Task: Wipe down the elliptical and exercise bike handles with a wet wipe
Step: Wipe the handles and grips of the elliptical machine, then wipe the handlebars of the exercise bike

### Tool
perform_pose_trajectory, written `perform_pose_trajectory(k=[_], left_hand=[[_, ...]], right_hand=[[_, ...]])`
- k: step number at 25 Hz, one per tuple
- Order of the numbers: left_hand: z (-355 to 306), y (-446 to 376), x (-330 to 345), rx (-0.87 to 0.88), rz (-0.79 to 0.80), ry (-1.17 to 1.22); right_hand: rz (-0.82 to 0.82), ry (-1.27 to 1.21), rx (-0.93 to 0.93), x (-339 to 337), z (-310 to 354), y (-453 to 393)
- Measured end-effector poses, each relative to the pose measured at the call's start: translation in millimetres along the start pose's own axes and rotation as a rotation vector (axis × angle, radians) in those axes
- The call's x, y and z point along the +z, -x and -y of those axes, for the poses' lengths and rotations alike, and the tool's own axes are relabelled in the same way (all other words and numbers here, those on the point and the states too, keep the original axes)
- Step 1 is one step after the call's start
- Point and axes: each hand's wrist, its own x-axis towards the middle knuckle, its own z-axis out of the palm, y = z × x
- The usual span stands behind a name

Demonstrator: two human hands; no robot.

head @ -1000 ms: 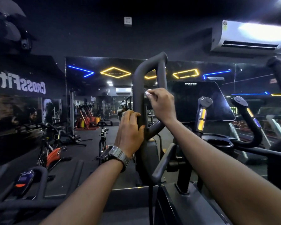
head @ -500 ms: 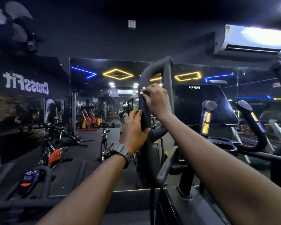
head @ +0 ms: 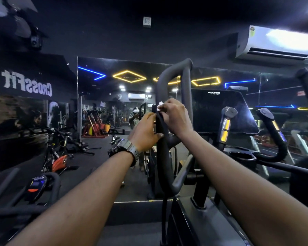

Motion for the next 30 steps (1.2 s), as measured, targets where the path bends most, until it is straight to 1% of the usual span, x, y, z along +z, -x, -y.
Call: perform_pose_trajectory(k=[3,6,7,9,11,12,14,17,19,21,23,30], left_hand=[[5,13,-18,-0.005,0.022,-0.067],[5,28,-33,-0.027,0.022,-0.08],[5,34,-38,-0.041,0.026,-0.081],[10,47,-44,-0.063,0.033,-0.105],[22,68,-52,-0.083,0.017,-0.134],[29,82,-56,-0.111,-0.002,-0.15],[44,118,-66,-0.194,-0.022,-0.194],[74,188,-75,-0.342,-0.012,-0.323],[86,234,-80,-0.461,0.005,-0.383],[87,262,-84,-0.56,0.003,-0.372],[84,275,-90,-0.602,-0.003,-0.363],[72,301,-98,-0.625,0.015,-0.395]], right_hand=[[0.143,-0.005,0.006,-8,4,28],[0.361,-0.079,0.087,-21,20,28],[0.376,-0.118,0.117,-21,29,29],[0.29,-0.15,0.151,-11,48,36],[0.208,-0.147,0.141,7,76,48],[0.214,-0.142,0.12,16,93,55],[0.291,-0.141,0.069,35,124,76],[0.437,-0.13,-0.03,60,166,122],[0.506,-0.167,-0.05,72,189,159],[0.561,-0.221,-0.037,79,205,188],[0.59,-0.282,-0.023,84,217,206],[0.628,-0.36,0.031,76,239,237]])
